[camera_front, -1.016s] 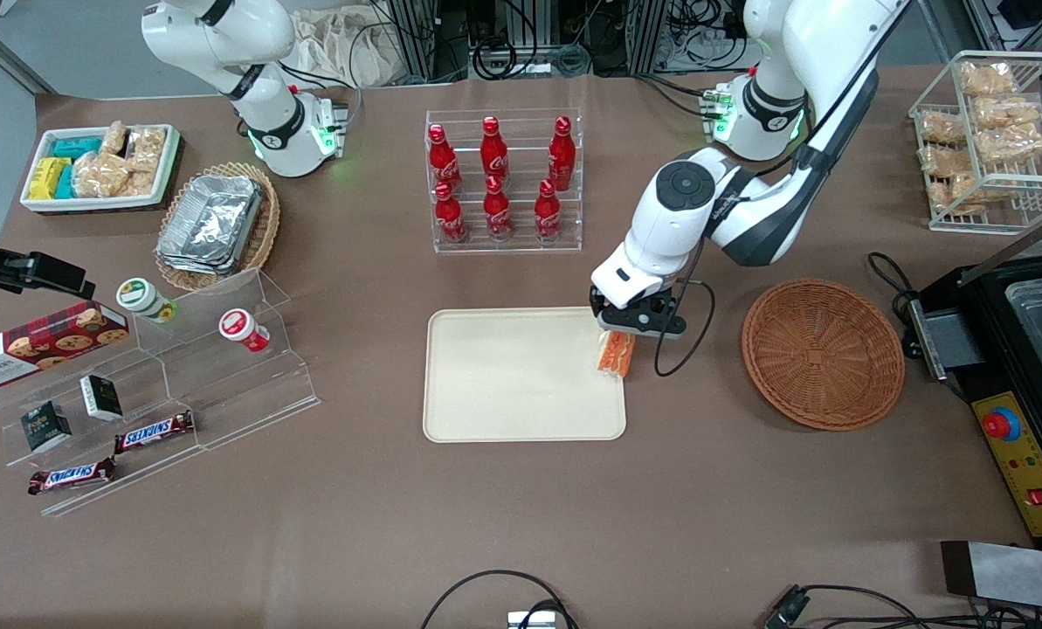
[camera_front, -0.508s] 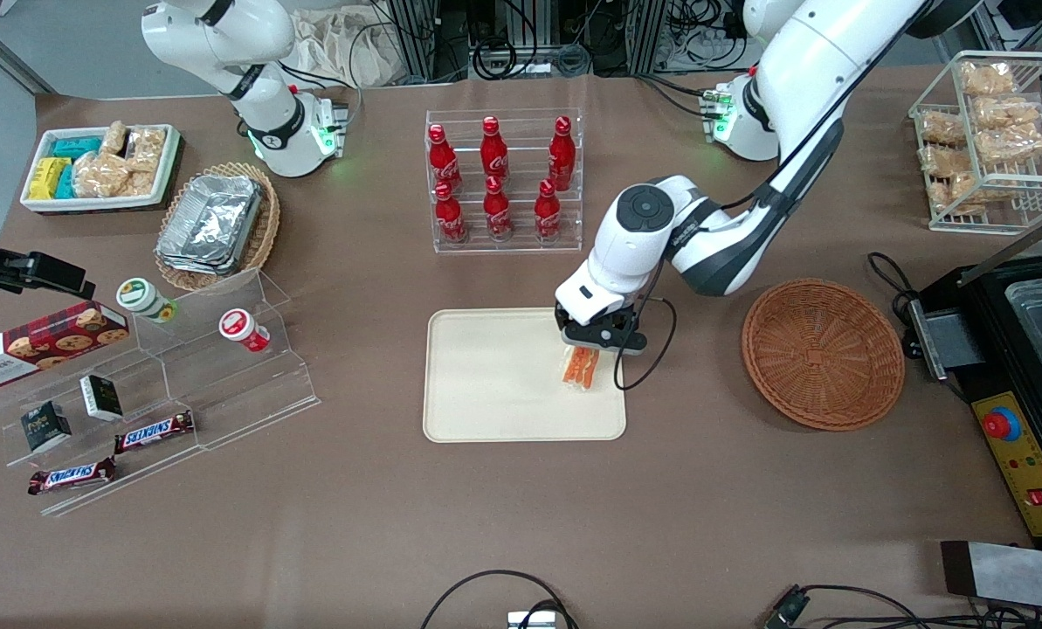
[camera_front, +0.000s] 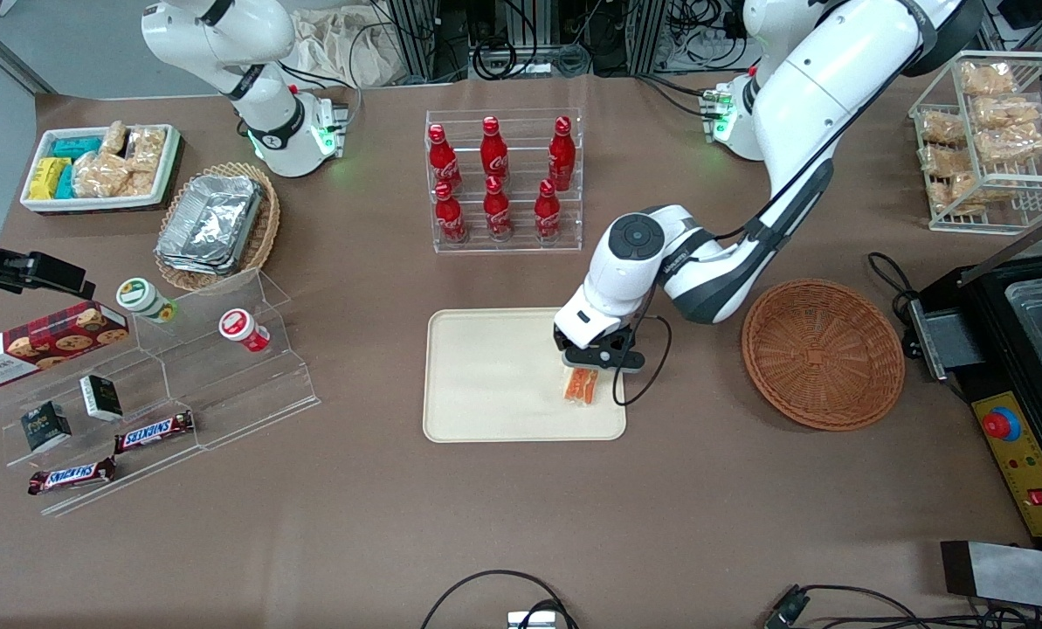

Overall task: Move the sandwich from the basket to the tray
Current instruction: 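Lower the sandwich onto the cream tray and open the left gripper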

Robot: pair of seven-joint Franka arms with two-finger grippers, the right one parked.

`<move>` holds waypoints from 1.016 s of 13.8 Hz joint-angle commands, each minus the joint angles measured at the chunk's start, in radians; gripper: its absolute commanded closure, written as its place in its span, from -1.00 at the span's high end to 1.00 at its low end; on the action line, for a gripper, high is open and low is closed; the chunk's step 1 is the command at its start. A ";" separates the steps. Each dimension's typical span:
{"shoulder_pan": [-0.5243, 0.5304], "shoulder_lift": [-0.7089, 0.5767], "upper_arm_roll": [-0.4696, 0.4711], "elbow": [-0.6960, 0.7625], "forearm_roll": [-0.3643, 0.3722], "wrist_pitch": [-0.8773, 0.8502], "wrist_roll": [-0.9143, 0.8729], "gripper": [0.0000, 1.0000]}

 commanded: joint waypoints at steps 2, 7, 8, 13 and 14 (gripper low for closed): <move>-0.014 0.012 0.007 0.027 0.027 -0.013 -0.037 -0.08; -0.015 0.021 0.009 0.025 0.028 -0.018 -0.037 0.24; -0.015 0.023 0.009 0.027 0.028 -0.018 -0.039 0.25; -0.015 0.021 0.012 0.025 0.028 -0.021 -0.039 0.34; -0.015 0.020 0.012 0.027 0.028 -0.025 -0.039 0.36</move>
